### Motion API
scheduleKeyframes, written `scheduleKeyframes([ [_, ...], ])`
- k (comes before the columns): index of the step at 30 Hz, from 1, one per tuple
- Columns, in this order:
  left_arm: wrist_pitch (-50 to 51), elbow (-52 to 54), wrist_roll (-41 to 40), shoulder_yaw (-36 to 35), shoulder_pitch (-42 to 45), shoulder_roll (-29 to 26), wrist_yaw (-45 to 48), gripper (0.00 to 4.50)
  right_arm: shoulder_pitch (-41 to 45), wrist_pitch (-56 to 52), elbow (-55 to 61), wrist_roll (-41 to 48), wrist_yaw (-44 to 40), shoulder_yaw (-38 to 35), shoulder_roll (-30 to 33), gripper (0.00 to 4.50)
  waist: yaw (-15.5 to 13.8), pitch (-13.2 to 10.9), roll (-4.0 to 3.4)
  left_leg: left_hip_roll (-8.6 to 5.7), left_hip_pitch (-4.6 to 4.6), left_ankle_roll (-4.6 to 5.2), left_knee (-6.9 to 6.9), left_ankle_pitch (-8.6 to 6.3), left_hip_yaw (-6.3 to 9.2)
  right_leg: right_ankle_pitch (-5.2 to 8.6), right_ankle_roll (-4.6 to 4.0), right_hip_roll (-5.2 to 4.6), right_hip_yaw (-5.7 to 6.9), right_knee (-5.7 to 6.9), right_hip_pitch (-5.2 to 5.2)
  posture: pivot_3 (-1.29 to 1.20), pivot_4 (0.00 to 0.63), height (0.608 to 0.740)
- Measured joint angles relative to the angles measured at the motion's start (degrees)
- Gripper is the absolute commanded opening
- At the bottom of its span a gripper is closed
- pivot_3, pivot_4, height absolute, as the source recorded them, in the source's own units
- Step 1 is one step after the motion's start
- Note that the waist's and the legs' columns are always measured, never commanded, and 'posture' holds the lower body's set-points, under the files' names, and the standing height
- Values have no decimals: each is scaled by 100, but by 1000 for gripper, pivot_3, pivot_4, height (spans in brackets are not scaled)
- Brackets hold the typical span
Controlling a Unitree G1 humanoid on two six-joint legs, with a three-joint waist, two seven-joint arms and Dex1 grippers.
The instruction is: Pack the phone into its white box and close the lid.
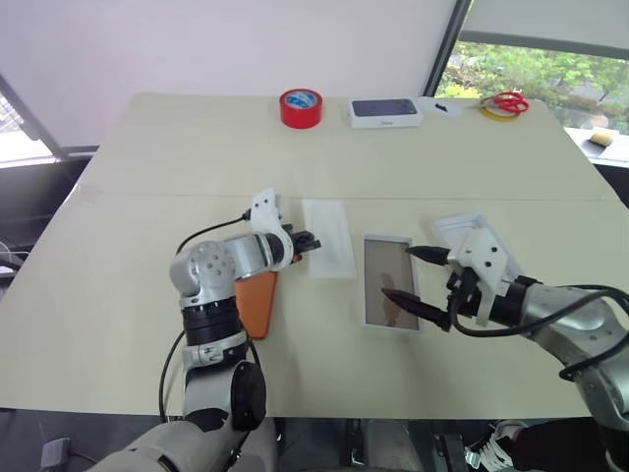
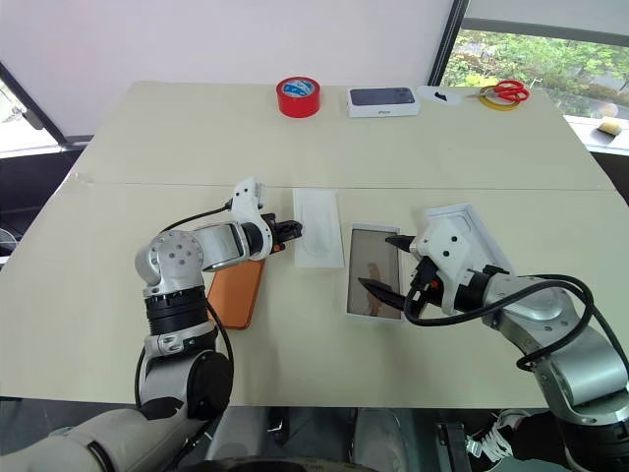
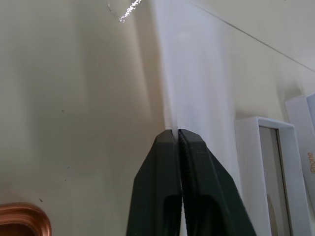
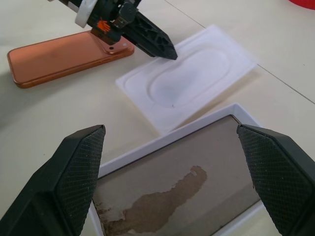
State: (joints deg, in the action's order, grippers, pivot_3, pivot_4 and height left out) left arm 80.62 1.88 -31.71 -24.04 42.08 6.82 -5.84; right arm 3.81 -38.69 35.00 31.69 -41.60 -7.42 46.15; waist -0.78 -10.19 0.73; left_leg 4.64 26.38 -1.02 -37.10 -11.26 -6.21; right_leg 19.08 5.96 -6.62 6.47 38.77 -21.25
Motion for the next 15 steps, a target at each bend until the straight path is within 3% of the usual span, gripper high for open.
scheduleKeyframes([
  [7,-103,46,-230,-653,81,73,-37,57,162,-540,167,-283,-63,714,672,4500,-1,-1,2,0,2,2,-1,-1,1,0,-1,-1,1,0,-2,0,150,730],
  [12,168,102,-523,-932,93,-211,108,57,148,-621,316,-825,-386,1530,1284,4500,3,-5,8,0,1,6,1,-4,3,0,-1,-2,1,0,-2,0,150,730],
  [15,248,117,-557,-920,93,-401,224,0,285,-596,217,-956,-445,1797,1207,3666,3,-5,10,0,1,-5,-1,3,3,0,-1,-2,1,0,-1,0,150,730],
])
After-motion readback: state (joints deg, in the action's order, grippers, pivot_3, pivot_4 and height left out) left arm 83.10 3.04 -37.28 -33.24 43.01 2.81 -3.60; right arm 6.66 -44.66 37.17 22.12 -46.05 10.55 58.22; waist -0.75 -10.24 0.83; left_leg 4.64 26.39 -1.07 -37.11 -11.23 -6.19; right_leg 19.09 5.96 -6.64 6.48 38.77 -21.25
